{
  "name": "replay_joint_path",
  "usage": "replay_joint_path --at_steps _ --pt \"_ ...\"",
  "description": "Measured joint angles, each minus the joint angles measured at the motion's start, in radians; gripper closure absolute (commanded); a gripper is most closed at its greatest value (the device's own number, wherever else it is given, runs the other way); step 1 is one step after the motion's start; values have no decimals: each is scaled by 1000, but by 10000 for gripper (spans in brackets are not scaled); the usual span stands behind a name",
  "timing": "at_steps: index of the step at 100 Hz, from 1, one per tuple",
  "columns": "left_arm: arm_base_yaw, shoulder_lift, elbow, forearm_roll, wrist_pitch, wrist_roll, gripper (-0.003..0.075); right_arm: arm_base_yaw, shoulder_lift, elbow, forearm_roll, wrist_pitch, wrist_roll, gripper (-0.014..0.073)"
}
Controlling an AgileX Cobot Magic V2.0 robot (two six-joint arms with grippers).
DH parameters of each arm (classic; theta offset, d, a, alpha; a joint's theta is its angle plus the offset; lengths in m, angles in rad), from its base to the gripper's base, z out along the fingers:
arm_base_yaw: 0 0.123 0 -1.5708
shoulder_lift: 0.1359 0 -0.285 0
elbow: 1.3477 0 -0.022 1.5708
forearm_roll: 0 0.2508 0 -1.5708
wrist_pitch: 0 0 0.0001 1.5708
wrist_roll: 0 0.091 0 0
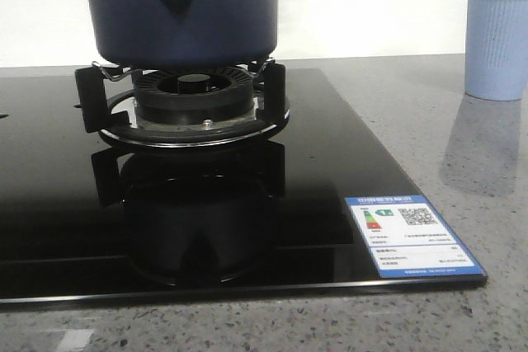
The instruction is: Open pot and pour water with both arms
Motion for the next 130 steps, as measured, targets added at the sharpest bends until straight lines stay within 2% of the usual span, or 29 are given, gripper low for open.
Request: replay_joint_path --at_steps 10,23,51,130 --pt "63 -34 8 112 57 -122 741 0 0 0 0 -2 0 664" --pt "81 -34 9 159 113 -161 741 0 -1 0 0 -2 0 664" --pt "27 -34 9 176 177 -163 741 0 -1 0 0 -2 0 664" --pt "26 -34 9 176 185 -163 741 0 -1 0 0 -2 0 664"
